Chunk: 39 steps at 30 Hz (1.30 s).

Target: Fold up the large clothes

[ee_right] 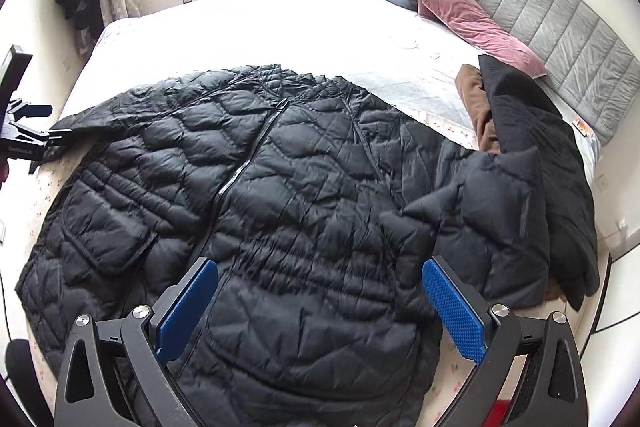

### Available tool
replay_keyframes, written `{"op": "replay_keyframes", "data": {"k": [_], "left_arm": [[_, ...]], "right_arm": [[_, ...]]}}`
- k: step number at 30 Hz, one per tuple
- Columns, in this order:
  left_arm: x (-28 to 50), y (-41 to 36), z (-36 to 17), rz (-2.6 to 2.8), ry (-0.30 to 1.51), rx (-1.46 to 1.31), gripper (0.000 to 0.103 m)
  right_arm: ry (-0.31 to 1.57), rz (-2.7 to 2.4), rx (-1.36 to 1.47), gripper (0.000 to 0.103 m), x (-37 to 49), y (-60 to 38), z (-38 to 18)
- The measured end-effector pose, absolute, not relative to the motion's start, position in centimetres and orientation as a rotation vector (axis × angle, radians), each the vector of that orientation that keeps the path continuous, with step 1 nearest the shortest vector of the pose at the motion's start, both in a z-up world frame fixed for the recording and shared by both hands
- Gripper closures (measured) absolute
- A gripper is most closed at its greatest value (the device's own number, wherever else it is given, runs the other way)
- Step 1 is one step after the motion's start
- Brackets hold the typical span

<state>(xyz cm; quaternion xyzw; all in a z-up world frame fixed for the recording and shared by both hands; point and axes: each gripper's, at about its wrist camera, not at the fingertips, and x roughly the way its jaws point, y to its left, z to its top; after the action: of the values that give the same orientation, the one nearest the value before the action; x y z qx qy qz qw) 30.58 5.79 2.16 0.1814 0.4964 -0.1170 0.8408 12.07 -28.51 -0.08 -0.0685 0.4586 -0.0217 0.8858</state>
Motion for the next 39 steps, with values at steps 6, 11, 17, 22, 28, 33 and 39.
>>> {"op": "replay_keyframes", "data": {"k": [6, 11, 17, 22, 28, 33, 39], "left_arm": [[42.6, 6.7, -1.1, -0.245, 1.109, 0.301, 0.001], [49.8, 6.6, -4.8, -0.208, 1.125, 0.285, 0.004], [53.2, 6.5, -10.3, -0.234, 1.24, 0.211, 0.011], [51.6, 6.0, -11.1, -0.292, 1.213, 0.167, 0.03], [49.8, 5.5, -9.6, -0.205, 1.17, 0.027, 0.091], [48.6, 5.2, -6.9, -0.084, 0.989, 0.081, 0.092], [51.2, 8.9, -4.6, 0.094, 0.852, 0.144, 0.091]], "right_arm": [[1.013, -0.095, -0.107, 0.0, 23.7, -33.4, -1.8], [1.054, -0.196, -0.082, 0.0, 31.9, -38.5, -5.6], [1.11, -0.317, 0.094, 0.001, 36.0, -45.5, -10.7], [1.128, -0.312, 0.223, 0.001, 35.4, -48.1, -15.2], [0.998, -0.304, 0.182, 0.091, 33.7, -46.1, -14.3], [0.962, -0.306, 0.106, 0.098, 33.8, -43.4, -13.4], [0.854, -0.189, 0.095, 0.096, 36.5, -37.9, -10.3]]}}
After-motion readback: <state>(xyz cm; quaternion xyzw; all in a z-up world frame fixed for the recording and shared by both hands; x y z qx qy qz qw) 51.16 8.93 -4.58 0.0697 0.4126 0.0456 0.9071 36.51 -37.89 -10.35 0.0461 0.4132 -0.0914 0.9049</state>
